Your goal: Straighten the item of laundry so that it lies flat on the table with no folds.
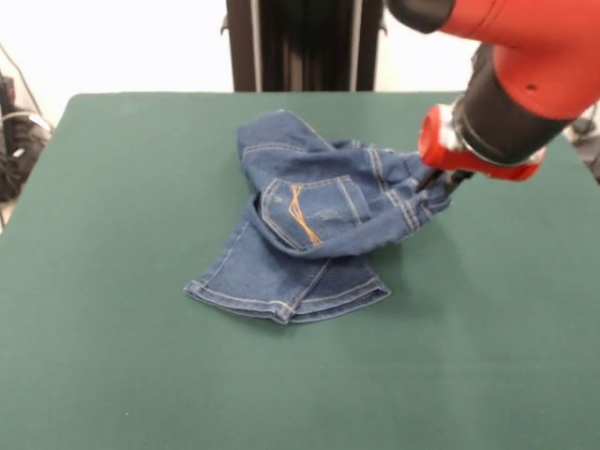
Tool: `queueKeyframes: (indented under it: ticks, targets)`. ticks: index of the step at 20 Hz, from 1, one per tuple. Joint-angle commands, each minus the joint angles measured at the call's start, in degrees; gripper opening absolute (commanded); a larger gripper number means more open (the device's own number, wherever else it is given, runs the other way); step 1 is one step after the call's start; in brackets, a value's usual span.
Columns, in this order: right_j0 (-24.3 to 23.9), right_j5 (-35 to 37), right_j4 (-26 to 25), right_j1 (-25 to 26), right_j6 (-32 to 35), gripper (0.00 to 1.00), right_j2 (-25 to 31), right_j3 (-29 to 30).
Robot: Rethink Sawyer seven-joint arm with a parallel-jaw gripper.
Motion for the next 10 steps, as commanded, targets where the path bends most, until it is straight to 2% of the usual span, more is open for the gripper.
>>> queueKeyframes:
  ticks: [1, 10]
  targets:
    - [4.4, 3.9, 3.7, 2.0, 10.8, 0.00, 6.7, -2.9]
    - [6.4, 8.6, 7.7, 1.6, 15.0, 0.00, 6.6, -7.8]
